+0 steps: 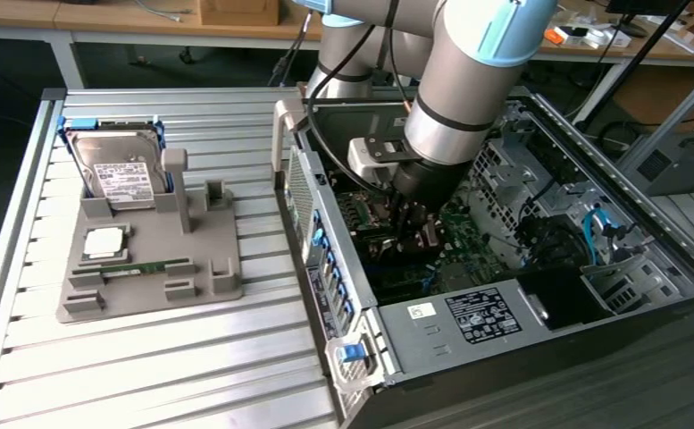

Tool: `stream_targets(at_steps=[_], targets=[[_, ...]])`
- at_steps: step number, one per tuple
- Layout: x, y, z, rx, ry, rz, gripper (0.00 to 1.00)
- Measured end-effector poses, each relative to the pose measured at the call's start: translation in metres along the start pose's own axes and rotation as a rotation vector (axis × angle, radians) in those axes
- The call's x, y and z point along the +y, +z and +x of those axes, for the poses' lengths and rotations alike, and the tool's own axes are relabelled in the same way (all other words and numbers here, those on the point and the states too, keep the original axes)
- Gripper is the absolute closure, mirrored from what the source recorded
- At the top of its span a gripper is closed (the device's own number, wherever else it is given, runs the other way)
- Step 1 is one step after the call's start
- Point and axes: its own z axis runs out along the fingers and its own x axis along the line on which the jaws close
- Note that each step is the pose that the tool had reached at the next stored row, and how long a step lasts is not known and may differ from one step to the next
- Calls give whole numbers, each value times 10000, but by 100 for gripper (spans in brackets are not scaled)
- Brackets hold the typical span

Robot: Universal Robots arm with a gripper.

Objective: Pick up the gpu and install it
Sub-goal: 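Insert the gpu into the slot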

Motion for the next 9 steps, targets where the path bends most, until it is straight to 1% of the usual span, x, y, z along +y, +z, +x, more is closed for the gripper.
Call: stream_targets(at_steps=[9], targets=[[0, 0, 0, 2, -78, 0, 73]])
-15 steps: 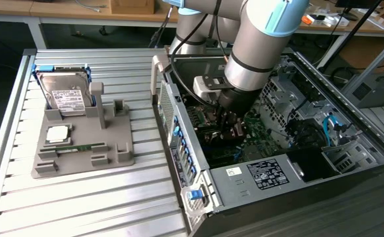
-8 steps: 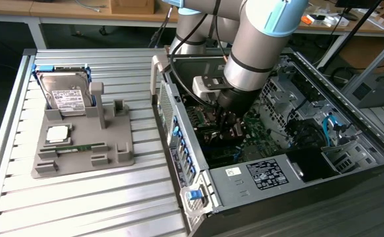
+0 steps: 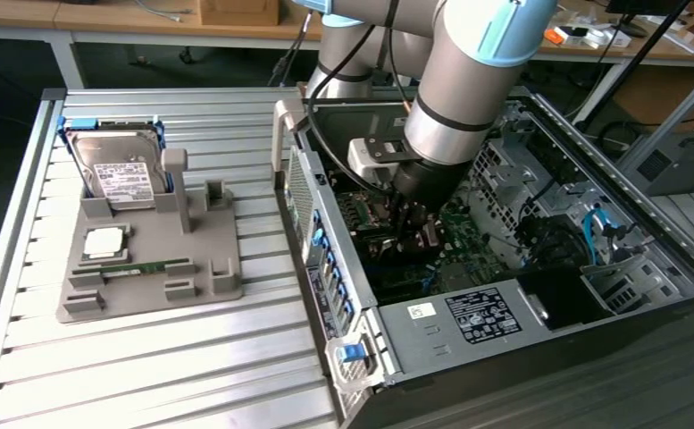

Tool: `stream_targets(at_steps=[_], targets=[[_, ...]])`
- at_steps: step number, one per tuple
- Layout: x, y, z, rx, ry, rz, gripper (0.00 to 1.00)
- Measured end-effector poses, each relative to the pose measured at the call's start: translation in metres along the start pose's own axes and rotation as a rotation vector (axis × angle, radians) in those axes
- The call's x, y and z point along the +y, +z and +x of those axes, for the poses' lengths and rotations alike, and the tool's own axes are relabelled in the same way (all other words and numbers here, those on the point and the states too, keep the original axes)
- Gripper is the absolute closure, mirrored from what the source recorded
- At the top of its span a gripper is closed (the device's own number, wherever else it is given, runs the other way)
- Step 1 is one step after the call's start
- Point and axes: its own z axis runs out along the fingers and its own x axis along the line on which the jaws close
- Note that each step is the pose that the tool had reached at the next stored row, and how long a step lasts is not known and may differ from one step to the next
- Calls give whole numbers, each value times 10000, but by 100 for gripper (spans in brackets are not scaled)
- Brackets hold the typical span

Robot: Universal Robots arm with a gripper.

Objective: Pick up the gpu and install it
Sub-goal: 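Insert the gpu into the slot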

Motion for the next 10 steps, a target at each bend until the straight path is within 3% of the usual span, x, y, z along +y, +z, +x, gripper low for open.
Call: stream_targets(at_steps=[10], targets=[[0, -16, -2, 2, -46, -1, 73]])
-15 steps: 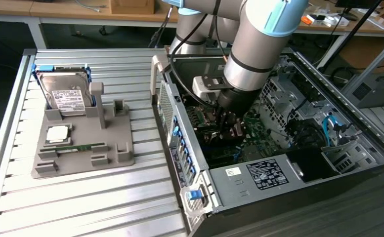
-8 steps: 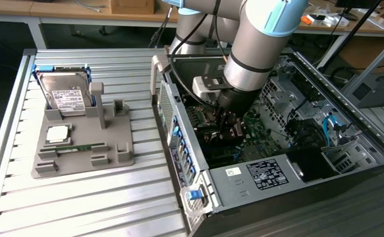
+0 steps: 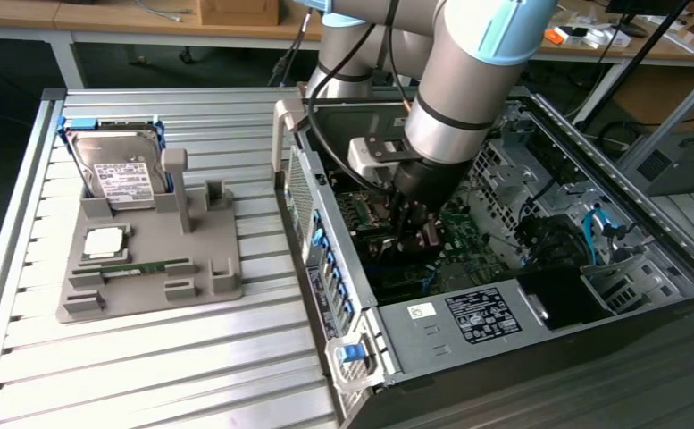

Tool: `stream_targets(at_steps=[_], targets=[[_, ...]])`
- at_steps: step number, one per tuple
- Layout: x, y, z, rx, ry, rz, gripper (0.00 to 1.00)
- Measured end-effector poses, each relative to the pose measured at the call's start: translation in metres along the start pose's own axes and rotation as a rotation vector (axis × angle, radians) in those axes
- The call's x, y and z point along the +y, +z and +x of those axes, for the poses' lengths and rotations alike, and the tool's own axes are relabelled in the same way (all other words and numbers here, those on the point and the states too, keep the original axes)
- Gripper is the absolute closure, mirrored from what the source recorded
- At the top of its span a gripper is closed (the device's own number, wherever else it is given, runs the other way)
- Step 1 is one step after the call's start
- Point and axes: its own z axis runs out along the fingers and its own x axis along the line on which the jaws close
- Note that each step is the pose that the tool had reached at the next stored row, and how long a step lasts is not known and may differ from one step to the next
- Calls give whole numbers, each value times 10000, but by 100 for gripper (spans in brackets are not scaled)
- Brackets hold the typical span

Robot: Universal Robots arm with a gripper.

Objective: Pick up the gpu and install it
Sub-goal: 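Insert the gpu into the slot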

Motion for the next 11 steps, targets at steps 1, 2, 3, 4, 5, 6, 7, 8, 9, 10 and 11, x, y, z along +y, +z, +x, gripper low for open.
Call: stream_targets(at_steps=[1, 2, 3, 4, 5, 6, 7, 8, 9, 10, 11], targets=[[0, -4, 0, -3, -26, 1, 73], [0, -4, -1, -3, -73, 1, 73], [-1, -5, -3, -2, -133, 0, 73], [-1, -4, -4, -3, -196, 1, 73], [-1, -3, -5, -2, -242, 1, 73], [-1, -3, -5, 0, -273, 0, 73], [-1, -2, -5, 1, -283, -1, 73], [-1, 0, -6, 2, -283, -1, 73], [-1, 4, -5, 1, -283, -1, 73], [-1, 10, -5, -1, -283, -1, 73], [-1, 14, -6, -1, -283, -1, 73]])
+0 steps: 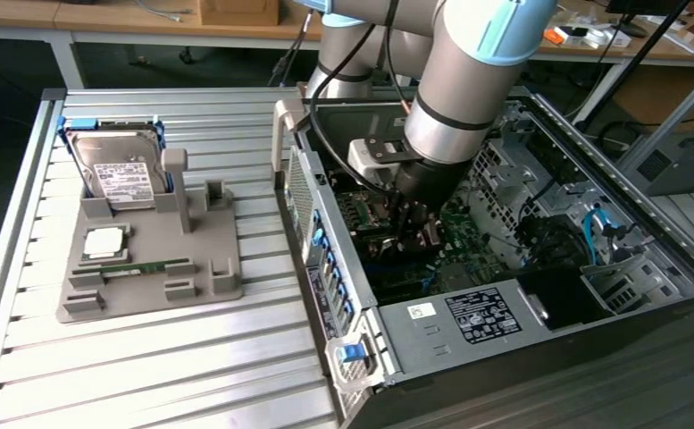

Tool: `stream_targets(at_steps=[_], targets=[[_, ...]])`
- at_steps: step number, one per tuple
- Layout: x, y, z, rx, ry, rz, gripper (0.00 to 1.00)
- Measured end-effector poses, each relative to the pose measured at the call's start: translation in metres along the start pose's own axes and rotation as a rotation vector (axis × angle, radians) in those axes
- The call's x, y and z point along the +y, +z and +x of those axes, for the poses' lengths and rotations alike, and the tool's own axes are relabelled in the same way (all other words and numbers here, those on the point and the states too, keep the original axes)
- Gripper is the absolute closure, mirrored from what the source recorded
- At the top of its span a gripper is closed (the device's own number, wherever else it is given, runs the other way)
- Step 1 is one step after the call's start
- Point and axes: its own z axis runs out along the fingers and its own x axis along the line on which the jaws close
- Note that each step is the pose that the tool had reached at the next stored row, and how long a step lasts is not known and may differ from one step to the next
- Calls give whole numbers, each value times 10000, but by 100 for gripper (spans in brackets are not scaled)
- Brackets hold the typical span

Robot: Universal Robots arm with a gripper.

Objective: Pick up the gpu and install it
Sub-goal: 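Insert the gpu into the slot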

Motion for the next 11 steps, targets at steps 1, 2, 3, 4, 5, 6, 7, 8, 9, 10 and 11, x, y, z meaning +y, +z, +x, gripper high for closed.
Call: stream_targets(at_steps=[1, 2, 3, 4, 5, 6, 7, 8, 9, 10, 11], targets=[[0, 5, 0, 0, -1, 0, 73], [0, 9, -1, 1, 0, 0, 73], [0, 12, 0, 3, 0, -1, 73], [0, 12, 0, 4, -1, -2, 73], [0, 13, -1, 3, 0, -1, 73], [0, 14, -1, 2, 0, -1, 73], [0, 15, -1, 1, 0, -1, 73], [0, 15, -1, 1, 0, 0, 73], [0, 16, -1, 1, 0, -1, 73], [0, 17, -1, 1, 0, 0, 73], [0, 19, -1, 1, 0, -1, 73]])
